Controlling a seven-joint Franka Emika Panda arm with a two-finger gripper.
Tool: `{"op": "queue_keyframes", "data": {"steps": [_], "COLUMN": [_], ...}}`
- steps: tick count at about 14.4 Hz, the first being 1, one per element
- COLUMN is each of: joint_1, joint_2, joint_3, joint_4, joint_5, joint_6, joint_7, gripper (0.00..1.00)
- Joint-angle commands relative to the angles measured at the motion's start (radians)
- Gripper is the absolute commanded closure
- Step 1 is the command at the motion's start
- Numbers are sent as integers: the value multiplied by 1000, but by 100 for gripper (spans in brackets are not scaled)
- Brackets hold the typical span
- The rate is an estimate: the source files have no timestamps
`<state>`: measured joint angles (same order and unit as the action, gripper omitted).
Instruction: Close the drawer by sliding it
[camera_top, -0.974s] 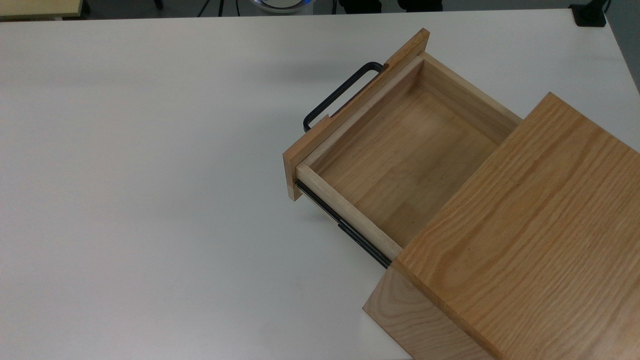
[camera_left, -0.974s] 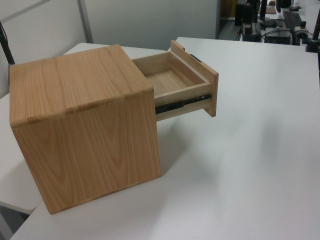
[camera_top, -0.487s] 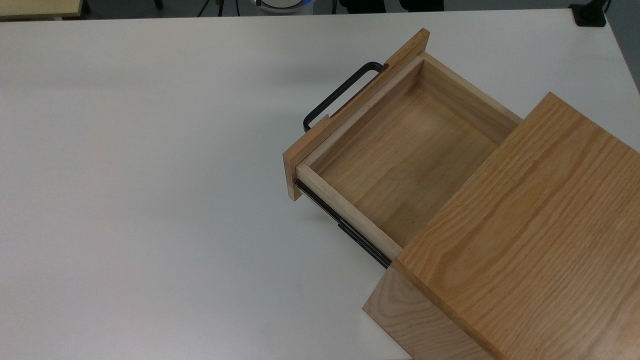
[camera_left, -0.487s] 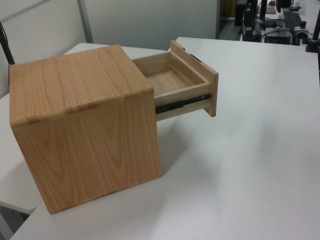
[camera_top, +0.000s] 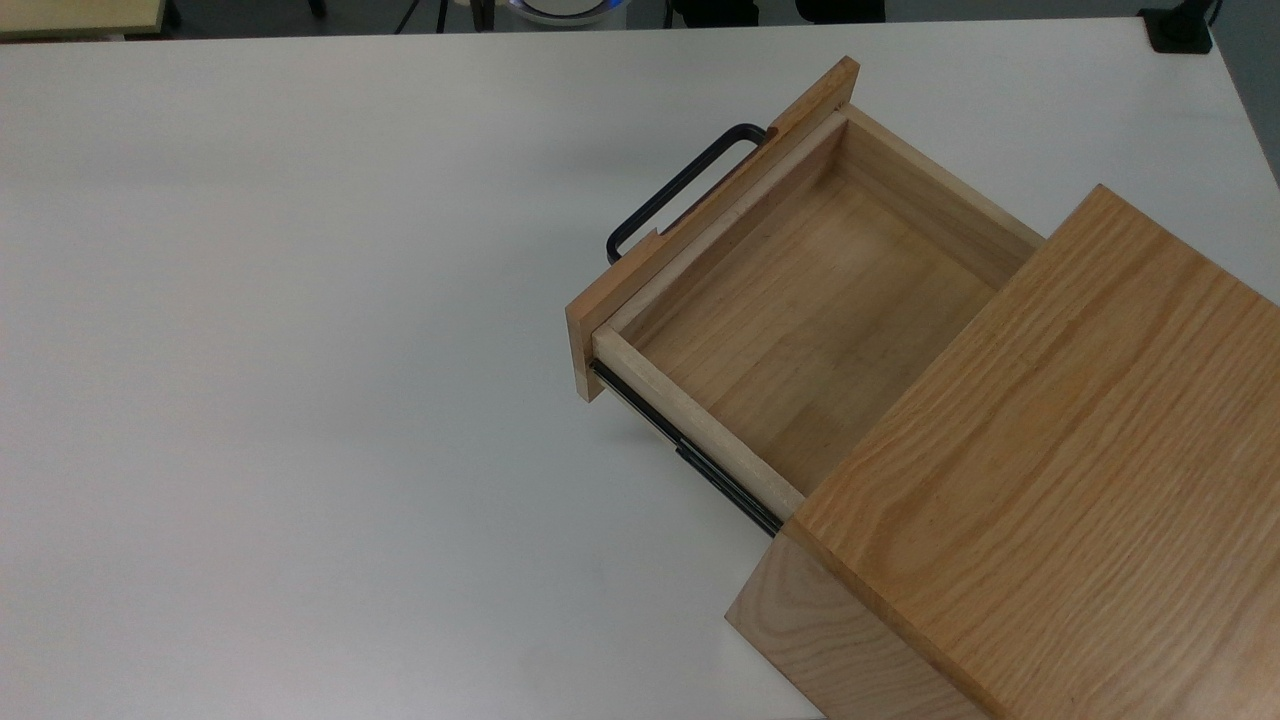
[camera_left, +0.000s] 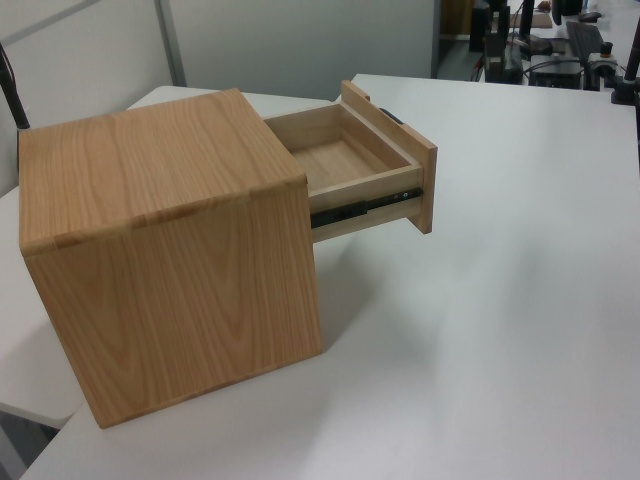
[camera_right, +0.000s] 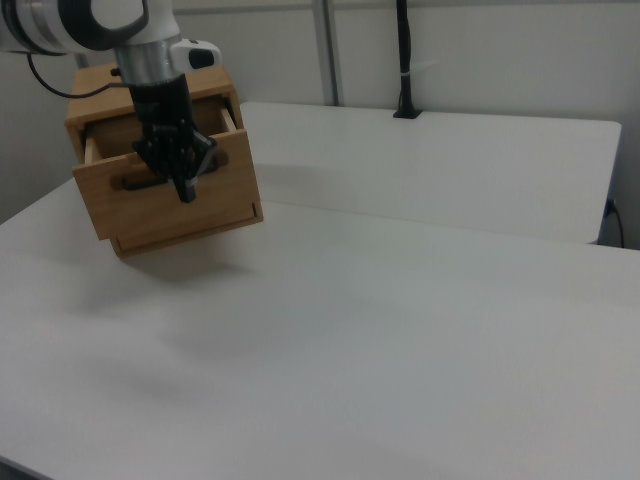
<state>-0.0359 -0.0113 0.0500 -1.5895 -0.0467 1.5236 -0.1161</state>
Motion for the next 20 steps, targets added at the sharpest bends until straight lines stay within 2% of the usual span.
{"op": "queue_keyframes", "data": {"steps": [1,5,12,18,20], "joint_1": [10,48,174,223,243], "joint_2": [34,94,195,273,321], "joint_3": [5,8,10,10,11], "joint_4": [-12,-12,-12,14,57], "joint_5": [21,22,34,34,34], "joint_6": [33,70,308,507,625], "joint_7": [-91,-237,-229,-226,-214], "gripper": [100,100,100,100,100]}}
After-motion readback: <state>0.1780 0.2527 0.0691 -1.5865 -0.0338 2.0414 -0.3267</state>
